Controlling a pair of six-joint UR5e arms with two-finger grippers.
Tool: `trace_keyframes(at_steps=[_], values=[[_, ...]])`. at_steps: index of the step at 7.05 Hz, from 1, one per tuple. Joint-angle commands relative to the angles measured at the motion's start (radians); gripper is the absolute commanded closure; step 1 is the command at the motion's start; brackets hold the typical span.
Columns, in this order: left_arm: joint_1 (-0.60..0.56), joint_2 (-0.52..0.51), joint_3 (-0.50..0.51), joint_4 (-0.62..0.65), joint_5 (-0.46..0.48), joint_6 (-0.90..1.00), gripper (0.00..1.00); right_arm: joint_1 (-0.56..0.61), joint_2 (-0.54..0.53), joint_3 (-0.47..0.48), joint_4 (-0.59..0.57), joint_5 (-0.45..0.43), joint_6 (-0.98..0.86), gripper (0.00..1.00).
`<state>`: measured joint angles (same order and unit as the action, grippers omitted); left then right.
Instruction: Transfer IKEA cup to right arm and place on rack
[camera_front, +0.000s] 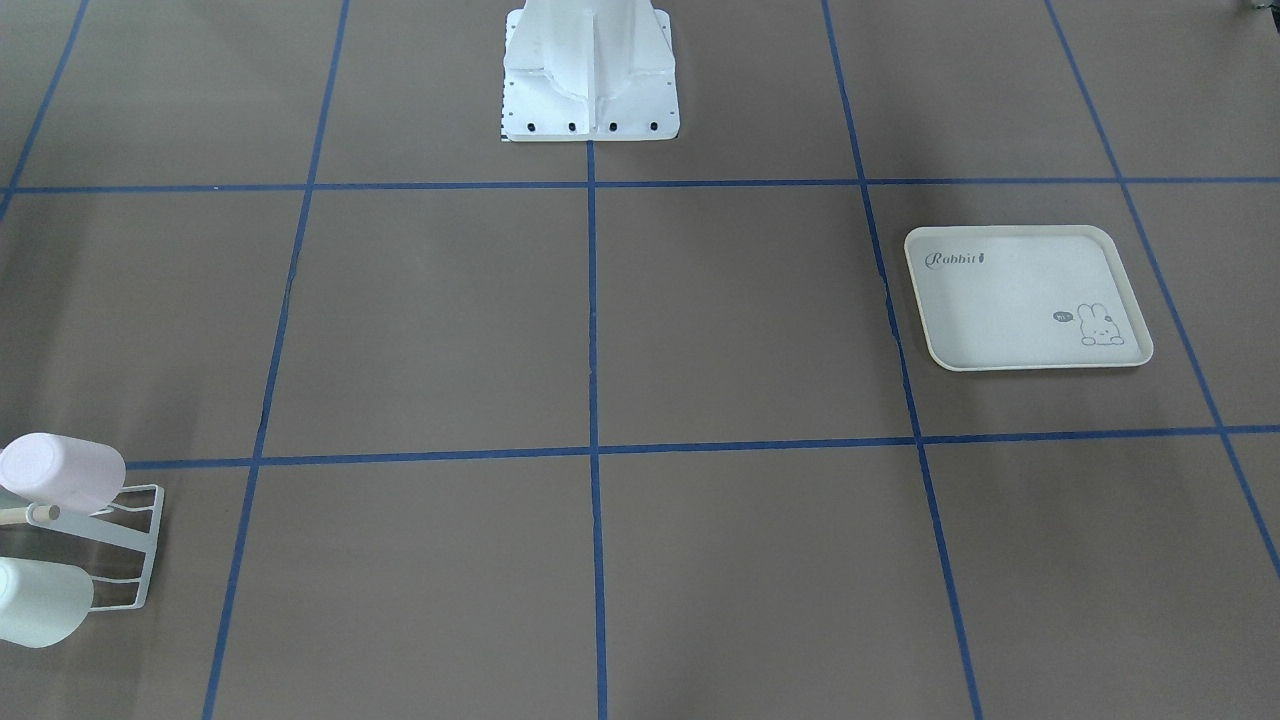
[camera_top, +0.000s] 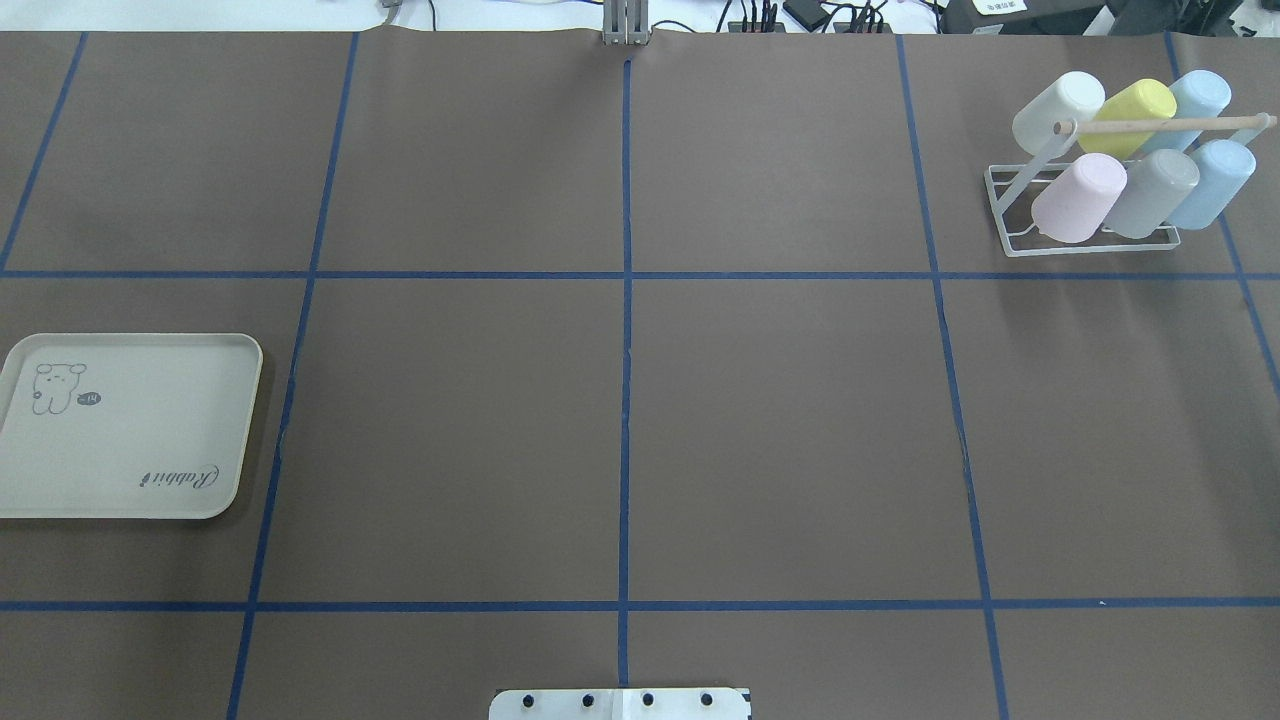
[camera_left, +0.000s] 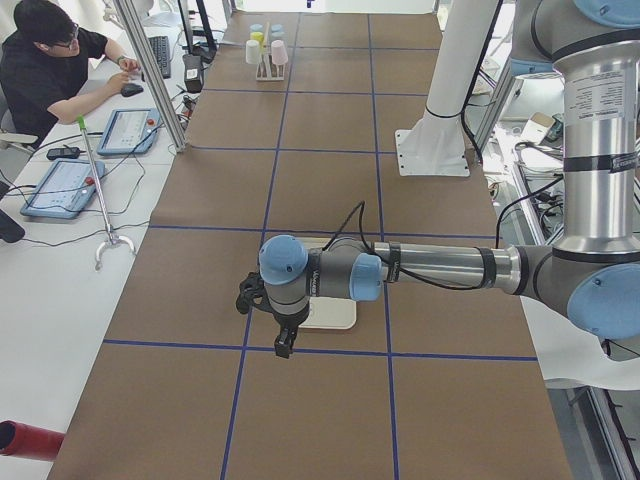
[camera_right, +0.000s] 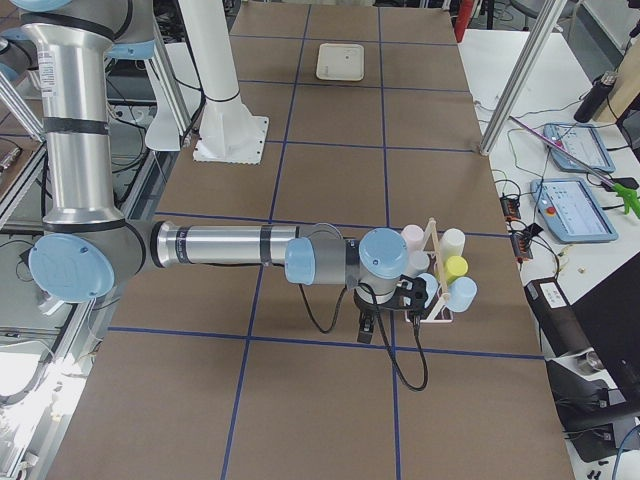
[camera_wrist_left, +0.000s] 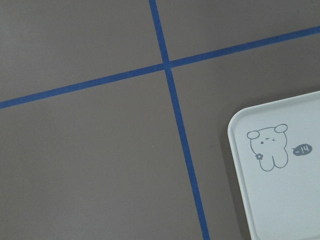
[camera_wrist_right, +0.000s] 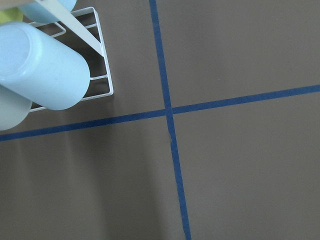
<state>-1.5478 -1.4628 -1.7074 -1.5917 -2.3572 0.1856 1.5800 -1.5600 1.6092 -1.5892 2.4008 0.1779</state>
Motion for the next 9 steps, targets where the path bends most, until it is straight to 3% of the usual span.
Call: trace_keyframes(at_steps=[1, 9], values=[[0.000, -0.002, 0.002, -0.001, -0.002, 0.000, 0.00, 0.000, 0.000, 0.000, 0.000, 0.000, 0.000, 0.00], [0.002, -0.017, 0.002, -0.007, 0.002, -0.002, 0.00, 0.000, 0.001, -0.008, 0.000, -0.002, -0.002, 0.00]])
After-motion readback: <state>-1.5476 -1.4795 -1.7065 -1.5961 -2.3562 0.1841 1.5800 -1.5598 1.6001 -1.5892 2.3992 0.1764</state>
